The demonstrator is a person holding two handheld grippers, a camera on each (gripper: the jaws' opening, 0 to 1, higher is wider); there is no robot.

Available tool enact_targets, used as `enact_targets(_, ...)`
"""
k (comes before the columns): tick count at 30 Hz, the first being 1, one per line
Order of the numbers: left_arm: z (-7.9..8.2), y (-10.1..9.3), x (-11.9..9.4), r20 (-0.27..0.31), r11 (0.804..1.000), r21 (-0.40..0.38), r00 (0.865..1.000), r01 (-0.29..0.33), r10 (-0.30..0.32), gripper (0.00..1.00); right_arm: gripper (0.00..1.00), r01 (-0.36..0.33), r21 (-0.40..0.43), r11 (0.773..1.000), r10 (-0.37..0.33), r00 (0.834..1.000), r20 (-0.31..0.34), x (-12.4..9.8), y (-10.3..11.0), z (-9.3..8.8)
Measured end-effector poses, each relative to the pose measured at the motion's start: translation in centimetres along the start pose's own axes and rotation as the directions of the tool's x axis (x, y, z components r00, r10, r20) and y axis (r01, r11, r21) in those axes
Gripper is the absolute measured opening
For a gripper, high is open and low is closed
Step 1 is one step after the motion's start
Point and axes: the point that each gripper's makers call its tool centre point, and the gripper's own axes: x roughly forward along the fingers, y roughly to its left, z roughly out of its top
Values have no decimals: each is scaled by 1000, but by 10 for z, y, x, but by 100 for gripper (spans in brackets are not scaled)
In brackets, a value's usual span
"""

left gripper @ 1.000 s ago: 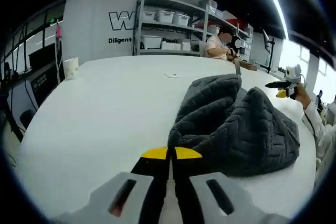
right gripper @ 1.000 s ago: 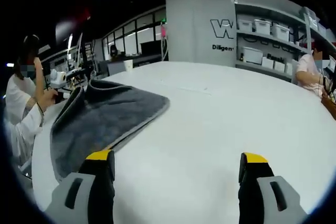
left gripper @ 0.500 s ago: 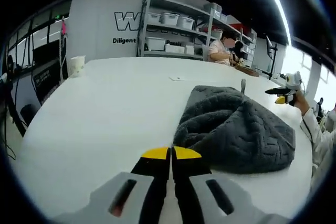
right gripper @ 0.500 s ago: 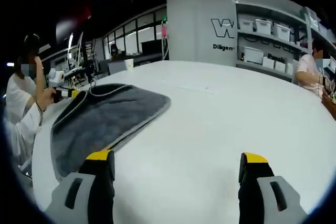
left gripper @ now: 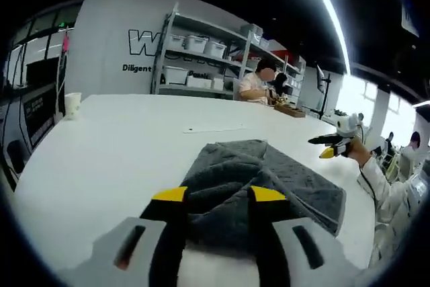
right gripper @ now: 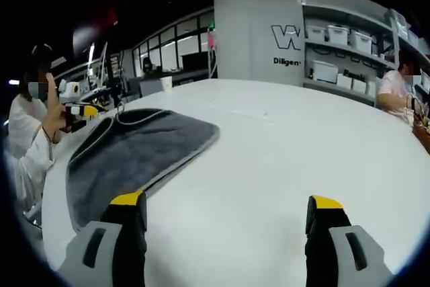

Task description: Open the folded towel by lifting each exposed corner and separating the folded layers until the towel lies flat within the target outline without major curled edges

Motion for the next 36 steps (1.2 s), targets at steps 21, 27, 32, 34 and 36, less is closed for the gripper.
enact_targets(21,-16,-71,31,-198,962,259,980,88,-36,99,99,-2,-3,1000,2,1000,1,-2,1,0)
enact_targets(27,-6,-79,43,-184,957,271,982,101,-52,95,99,-3,1,1000,3,1000,7,-3,1,1)
enact_targets(32,4,-81,53,-158,954,288,987,80,-35,84,98,-3,1,1000,3,1000,6,-3,1,0)
enact_targets(34,8,-78,57,-153,956,287,988,64,-21,80,98,-3,2,1000,3,1000,8,-3,1,1)
enact_targets(36,14,-73,63,-134,956,292,991,40,0,75,98,-3,1,1000,3,1000,9,-3,1,2)
